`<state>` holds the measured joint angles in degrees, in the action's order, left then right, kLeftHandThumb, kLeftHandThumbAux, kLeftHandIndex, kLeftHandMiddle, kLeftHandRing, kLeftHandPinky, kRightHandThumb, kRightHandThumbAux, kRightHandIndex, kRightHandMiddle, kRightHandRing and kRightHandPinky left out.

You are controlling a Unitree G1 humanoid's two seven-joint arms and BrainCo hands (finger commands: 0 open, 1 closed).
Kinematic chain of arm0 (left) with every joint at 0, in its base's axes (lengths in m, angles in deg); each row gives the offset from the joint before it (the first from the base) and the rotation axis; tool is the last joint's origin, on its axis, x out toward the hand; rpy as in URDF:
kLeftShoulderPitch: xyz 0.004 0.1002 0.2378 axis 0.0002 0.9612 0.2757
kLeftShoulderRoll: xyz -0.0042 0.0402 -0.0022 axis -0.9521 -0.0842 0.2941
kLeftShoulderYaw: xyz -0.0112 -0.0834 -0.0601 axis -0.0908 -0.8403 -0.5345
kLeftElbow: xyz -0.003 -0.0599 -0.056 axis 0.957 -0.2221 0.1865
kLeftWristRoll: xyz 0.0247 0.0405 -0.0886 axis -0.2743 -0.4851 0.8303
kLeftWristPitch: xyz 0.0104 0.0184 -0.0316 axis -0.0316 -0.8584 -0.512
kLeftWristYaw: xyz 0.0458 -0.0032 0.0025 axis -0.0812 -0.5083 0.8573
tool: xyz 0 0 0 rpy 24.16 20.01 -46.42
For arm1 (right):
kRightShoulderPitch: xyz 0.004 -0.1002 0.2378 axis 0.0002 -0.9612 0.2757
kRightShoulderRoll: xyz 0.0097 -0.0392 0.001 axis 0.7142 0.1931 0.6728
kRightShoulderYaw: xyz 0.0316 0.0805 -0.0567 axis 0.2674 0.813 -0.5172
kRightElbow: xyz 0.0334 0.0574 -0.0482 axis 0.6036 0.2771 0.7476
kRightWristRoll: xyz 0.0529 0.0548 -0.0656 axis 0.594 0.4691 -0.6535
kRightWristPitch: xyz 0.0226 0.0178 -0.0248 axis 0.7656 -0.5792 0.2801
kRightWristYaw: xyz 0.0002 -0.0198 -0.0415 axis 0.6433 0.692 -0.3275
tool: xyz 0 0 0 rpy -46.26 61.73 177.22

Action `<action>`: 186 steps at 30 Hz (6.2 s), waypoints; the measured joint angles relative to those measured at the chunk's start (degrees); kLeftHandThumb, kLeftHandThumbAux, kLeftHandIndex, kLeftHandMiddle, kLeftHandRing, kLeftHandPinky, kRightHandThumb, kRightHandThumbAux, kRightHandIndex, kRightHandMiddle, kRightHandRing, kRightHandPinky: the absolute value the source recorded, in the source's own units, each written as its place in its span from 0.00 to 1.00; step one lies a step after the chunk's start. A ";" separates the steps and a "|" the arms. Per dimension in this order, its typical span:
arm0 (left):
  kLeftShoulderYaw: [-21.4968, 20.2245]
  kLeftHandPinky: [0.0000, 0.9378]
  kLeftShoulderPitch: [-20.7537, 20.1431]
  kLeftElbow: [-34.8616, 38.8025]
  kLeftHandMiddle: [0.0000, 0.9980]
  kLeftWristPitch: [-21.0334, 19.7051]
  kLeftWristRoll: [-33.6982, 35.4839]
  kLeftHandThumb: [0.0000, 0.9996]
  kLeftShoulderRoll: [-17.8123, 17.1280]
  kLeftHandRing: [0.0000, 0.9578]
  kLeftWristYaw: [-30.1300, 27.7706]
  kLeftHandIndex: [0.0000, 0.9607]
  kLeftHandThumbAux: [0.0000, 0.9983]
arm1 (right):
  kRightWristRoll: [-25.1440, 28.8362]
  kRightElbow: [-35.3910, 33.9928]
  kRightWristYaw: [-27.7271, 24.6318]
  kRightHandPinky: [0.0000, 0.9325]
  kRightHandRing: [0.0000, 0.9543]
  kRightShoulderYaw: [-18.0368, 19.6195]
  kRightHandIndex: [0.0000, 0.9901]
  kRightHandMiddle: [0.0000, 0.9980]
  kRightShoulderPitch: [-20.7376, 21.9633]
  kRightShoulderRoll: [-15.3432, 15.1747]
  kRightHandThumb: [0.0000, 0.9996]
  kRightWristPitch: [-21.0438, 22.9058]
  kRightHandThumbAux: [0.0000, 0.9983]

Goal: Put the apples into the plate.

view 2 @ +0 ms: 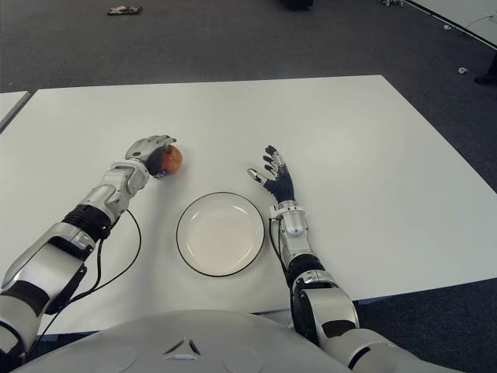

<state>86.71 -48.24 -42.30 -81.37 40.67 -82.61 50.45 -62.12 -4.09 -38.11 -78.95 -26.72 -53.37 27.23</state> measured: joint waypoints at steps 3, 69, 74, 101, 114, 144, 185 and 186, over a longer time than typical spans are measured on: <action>0.04 0.00 0.02 0.02 0.00 0.35 0.08 0.00 0.03 0.00 0.00 0.00 0.36 | 0.02 0.00 -0.10 0.16 0.13 0.10 0.02 0.11 0.00 0.03 0.20 0.00 0.71; -1.19 0.89 1.75 -11.33 0.82 21.53 3.05 0.28 2.51 0.84 19.08 0.75 0.65 | 0.83 -3.66 -0.82 0.41 0.34 1.35 0.10 0.27 -1.68 0.57 0.23 1.89 0.70; -0.70 0.90 0.64 -13.86 0.83 21.65 2.98 0.37 3.27 0.86 20.47 0.78 0.71 | 0.89 -4.14 -0.87 0.42 0.36 1.58 0.12 0.29 -1.99 0.69 0.24 2.06 0.70; 0.12 0.93 -0.99 -22.26 0.86 25.61 4.00 0.51 5.07 0.90 29.26 0.70 0.76 | 1.45 -6.77 -1.55 0.43 0.38 2.06 0.14 0.30 -3.51 1.04 0.26 3.29 0.69; -0.06 0.92 -1.08 -23.74 0.86 27.22 5.19 0.48 5.39 0.90 30.93 0.77 0.77 | 1.46 -7.02 -1.55 0.44 0.38 2.07 0.14 0.31 -3.62 1.08 0.24 3.39 0.69; 2.76 0.95 0.32 -21.18 0.86 26.96 3.85 0.51 3.95 0.91 31.91 0.62 0.75 | 1.53 -8.23 -1.66 0.43 0.37 2.05 0.15 0.31 -3.96 1.72 0.23 4.11 0.68; -27.36 0.96 1.93 -3.34 0.90 28.01 36.68 0.50 4.41 0.94 8.25 0.84 0.74 | 1.63 -7.59 -2.30 0.43 0.38 2.43 0.15 0.31 -3.70 1.91 0.23 4.20 0.68; -27.81 0.96 1.94 -2.74 0.90 27.71 37.17 0.50 4.57 0.94 7.75 0.84 0.74 | 1.63 -7.59 -2.30 0.43 0.37 2.42 0.15 0.31 -3.69 1.92 0.23 4.20 0.68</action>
<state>58.91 -46.30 -45.04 -53.66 77.85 -78.03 58.21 -60.49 -11.68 -40.41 -76.53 -30.41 -51.45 31.43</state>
